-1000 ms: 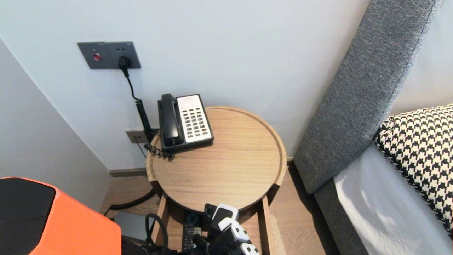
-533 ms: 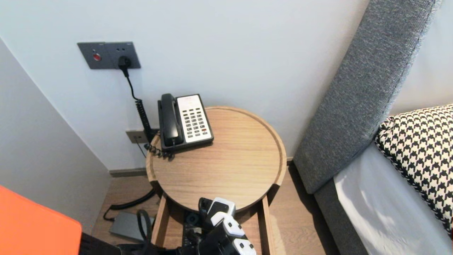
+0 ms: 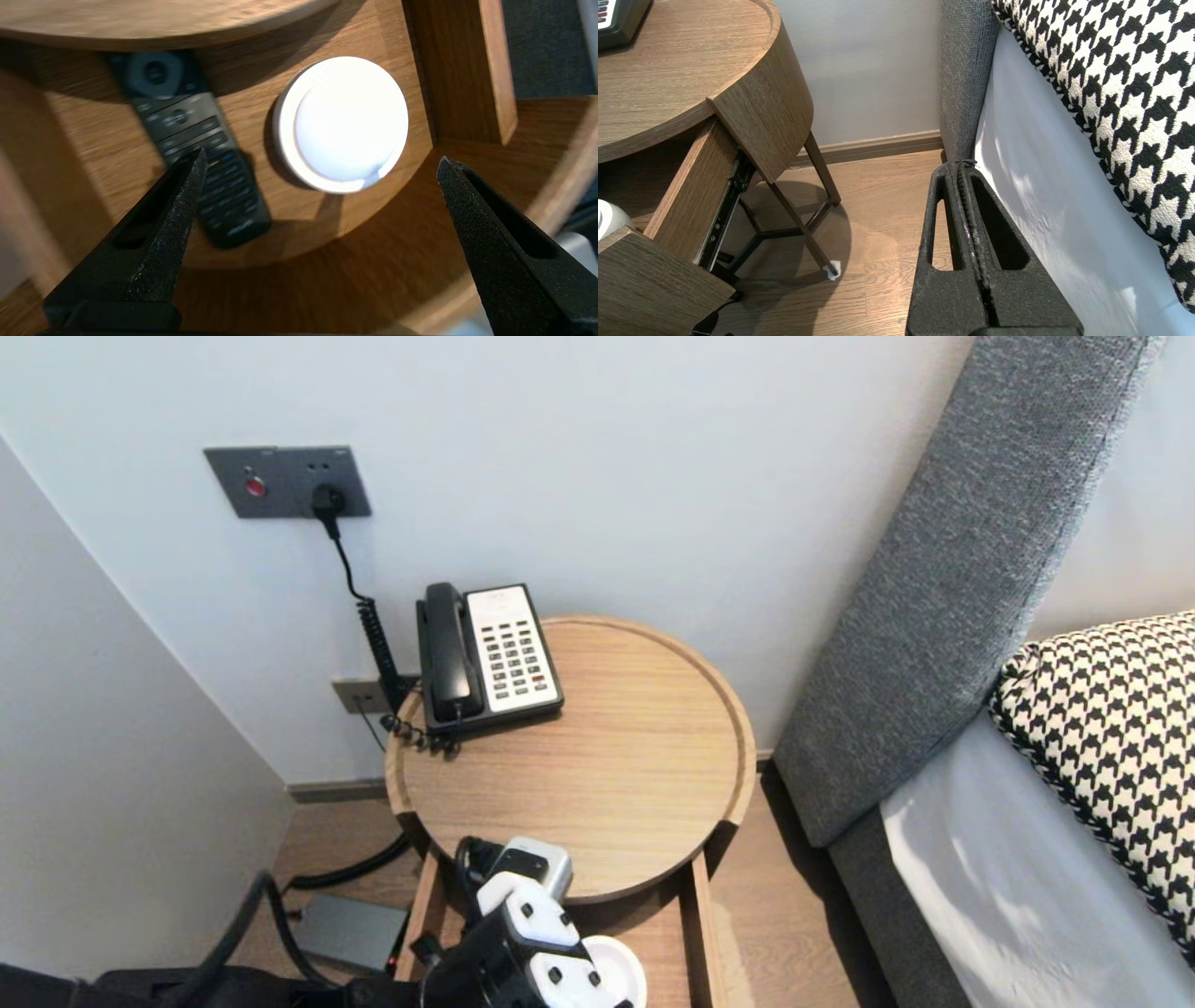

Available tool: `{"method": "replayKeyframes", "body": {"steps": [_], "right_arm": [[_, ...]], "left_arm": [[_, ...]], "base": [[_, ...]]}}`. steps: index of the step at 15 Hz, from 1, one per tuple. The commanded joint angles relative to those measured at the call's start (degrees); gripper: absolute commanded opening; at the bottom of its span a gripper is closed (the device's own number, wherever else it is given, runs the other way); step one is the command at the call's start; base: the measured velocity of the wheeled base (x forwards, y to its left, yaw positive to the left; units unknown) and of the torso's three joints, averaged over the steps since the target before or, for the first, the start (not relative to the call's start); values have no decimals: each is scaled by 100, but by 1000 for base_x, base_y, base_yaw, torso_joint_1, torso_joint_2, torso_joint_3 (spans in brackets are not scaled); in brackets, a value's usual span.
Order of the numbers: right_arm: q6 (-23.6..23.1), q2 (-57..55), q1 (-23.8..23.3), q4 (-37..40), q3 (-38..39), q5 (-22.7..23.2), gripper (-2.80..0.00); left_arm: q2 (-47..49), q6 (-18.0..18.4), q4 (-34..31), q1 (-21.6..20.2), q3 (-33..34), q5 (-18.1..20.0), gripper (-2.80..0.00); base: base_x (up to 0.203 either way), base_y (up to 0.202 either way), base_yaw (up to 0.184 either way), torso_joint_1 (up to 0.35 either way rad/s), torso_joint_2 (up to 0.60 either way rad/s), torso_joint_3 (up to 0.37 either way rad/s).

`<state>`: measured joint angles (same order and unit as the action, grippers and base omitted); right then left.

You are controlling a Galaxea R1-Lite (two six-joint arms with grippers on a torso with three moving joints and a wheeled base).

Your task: Put the remote controls on the table in the drawer one by one, then close the nightstand drawer

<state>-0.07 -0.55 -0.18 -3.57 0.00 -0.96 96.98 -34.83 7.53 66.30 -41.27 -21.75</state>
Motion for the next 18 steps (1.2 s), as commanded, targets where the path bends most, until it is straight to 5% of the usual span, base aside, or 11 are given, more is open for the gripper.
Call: {"method": "replayKeyframes", "body": {"steps": [1, 2, 3, 12, 18], "right_arm": [[-1, -7, 1, -3, 158, 0, -280], [-1, -7, 1, -3, 158, 0, -280], [-1, 2, 1, -3, 158, 0, -280], [-1, -6, 1, -3, 158, 0, -280], [-1, -7, 1, -3, 158, 0, -280]], "left_arm": [[-662, -30, -306, -28, 5, -15, 0], [-880, -32, -515, -54, 5, -14, 0], [-1099, -30, -767, -117, -4, -14, -280], [-2895, 1, -3149, -1157, 2, 154, -280], [-3469, 3, -3960, -1198, 841, 1184, -280]], "base": [[0, 0, 0, 0, 0, 0], [0, 0, 0, 0, 0, 0], [0, 0, 0, 0, 0, 0], [0, 0, 0, 0, 0, 0], [0, 0, 0, 0, 0, 0]]}}
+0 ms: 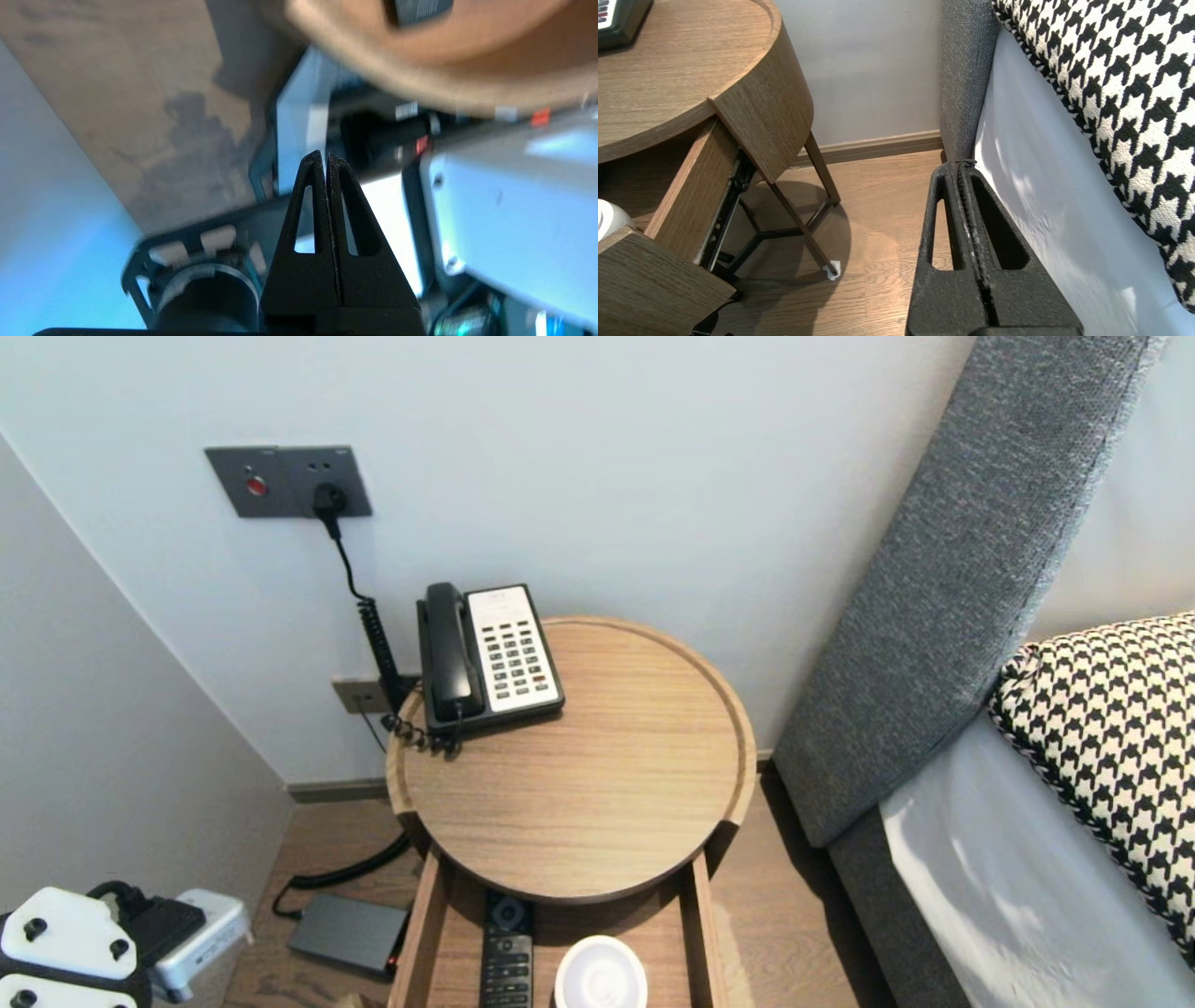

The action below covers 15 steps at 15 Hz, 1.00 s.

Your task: Close the nightstand drawer

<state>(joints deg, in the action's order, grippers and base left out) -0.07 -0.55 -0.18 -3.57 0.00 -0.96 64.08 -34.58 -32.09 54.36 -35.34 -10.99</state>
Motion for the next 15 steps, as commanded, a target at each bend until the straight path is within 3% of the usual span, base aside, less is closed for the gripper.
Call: {"method": "replayKeyframes", "body": {"steps": [1, 7, 11, 15], "right_arm": [[-1, -5, 1, -3, 158, 0, -280], [-1, 2, 1, -3, 158, 0, -280], [-1, 2, 1, -3, 158, 0, -280], [-1, -7, 1, -3, 158, 0, -280]], "left_arm": [[-199, -22, 80, -4, 426, 192, -280], [331, -78, 1772, -8, 1383, 249, -280], [733, -104, 2610, -137, 1538, 206, -280], [1084, -117, 3055, -175, 1539, 202, -280]], "base": [[0, 0, 0, 0, 0, 0], [0, 0, 0, 0, 0, 0], [0, 0, 0, 0, 0, 0], [0, 0, 0, 0, 0, 0]]}}
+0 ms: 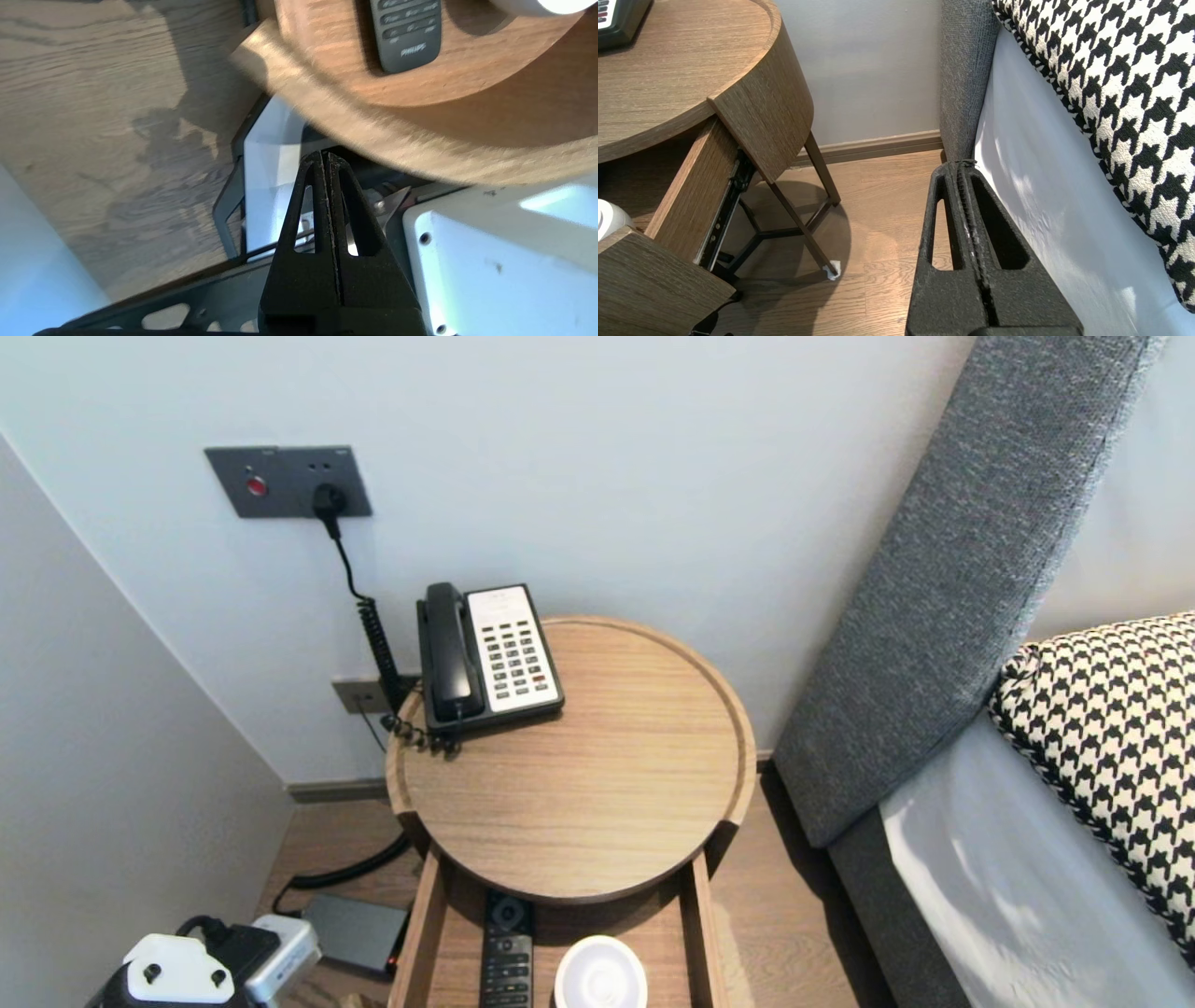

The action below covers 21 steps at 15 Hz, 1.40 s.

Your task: Close the nightstand drawer

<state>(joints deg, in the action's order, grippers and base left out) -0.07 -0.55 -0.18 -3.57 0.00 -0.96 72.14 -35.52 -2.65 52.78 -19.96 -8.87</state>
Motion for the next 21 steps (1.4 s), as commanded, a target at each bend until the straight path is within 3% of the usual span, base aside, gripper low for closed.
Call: {"method": "replayKeyframes", "body": {"steps": [1, 8, 21], "right_arm": [[-1, 2, 1, -3, 158, 0, -280], [-1, -7, 1, -3, 158, 0, -280], [-1, -7, 1, -3, 158, 0, -280]], "left_arm": [[408, -25, 274, -27, 6, -9, -280], [827, -78, 785, -79, -78, -9, -280], [1705, -25, 1328, -589, -1071, -9, -280]], "base": [[0, 0, 0, 0, 0, 0], [0, 0, 0, 0, 0, 0], [0, 0, 0, 0, 0, 0]]}}
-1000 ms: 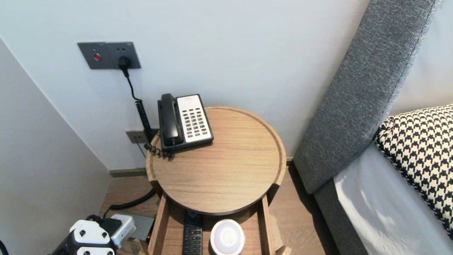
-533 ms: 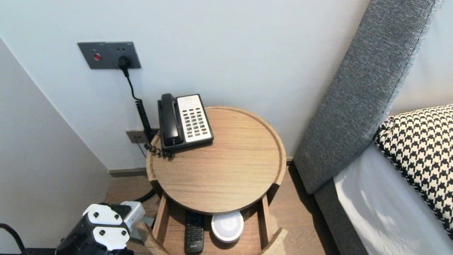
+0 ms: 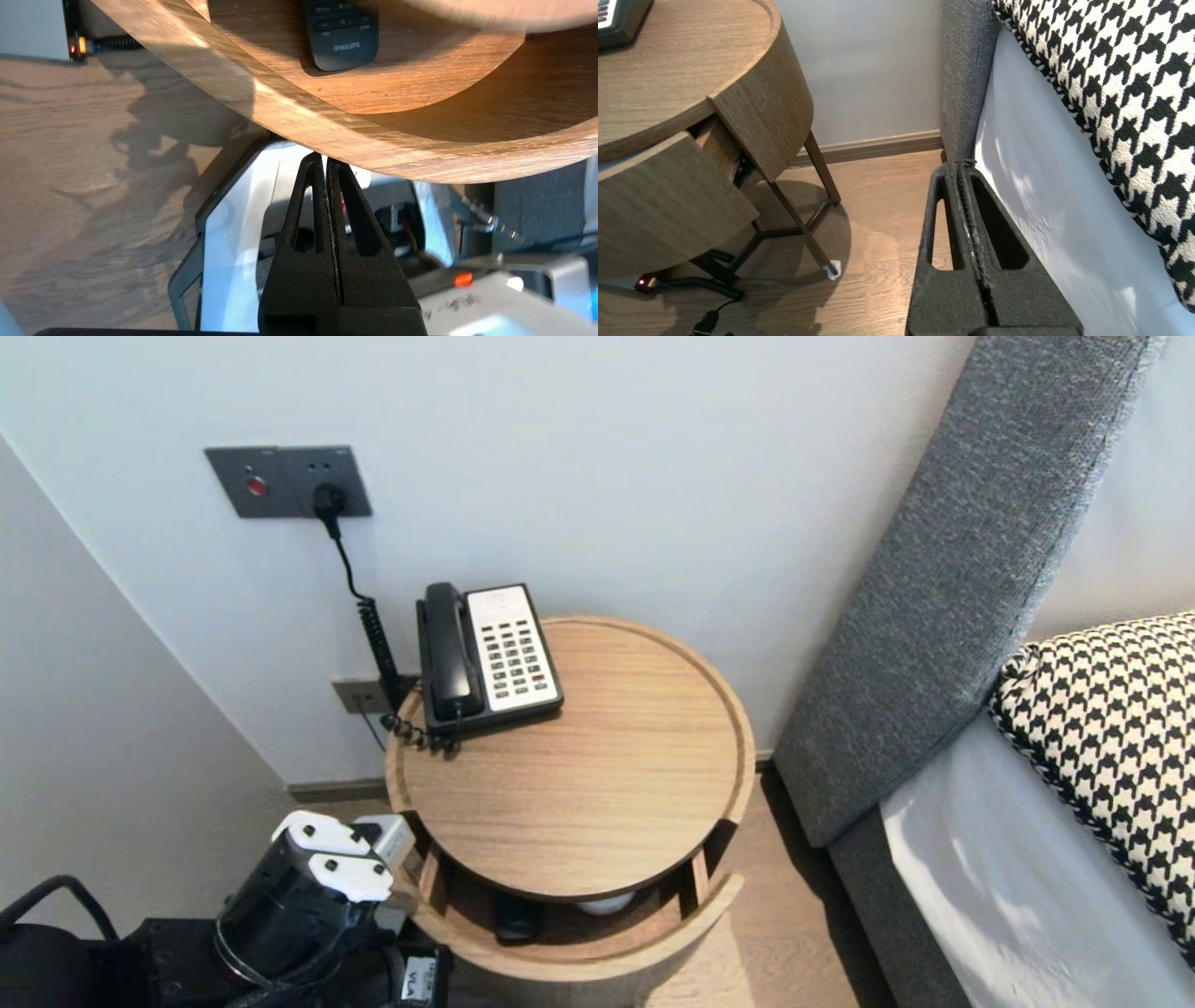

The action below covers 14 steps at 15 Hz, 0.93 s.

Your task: Close the nightstand drawer

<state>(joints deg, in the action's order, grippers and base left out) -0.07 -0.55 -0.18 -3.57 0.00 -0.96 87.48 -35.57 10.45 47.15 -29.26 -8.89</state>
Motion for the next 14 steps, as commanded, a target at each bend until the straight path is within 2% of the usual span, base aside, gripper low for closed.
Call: {"method": "replayKeyframes", "body": {"steps": [1, 8, 14], "right_arm": [[-1, -7, 1, -3, 158, 0, -280], [-1, -1, 1, -3, 158, 0, -280], [-1, 0, 1, -3, 158, 0, -280]], "left_arm": [[225, -20, 19, -30, -202, -8, -280], [497, -2, 142, -189, -552, -8, -280], [216, -32, 157, -187, -394, -15, -280]], "base": [[0, 0, 0, 0, 0, 0], [0, 0, 0, 0, 0, 0], [0, 0, 0, 0, 0, 0]]}}
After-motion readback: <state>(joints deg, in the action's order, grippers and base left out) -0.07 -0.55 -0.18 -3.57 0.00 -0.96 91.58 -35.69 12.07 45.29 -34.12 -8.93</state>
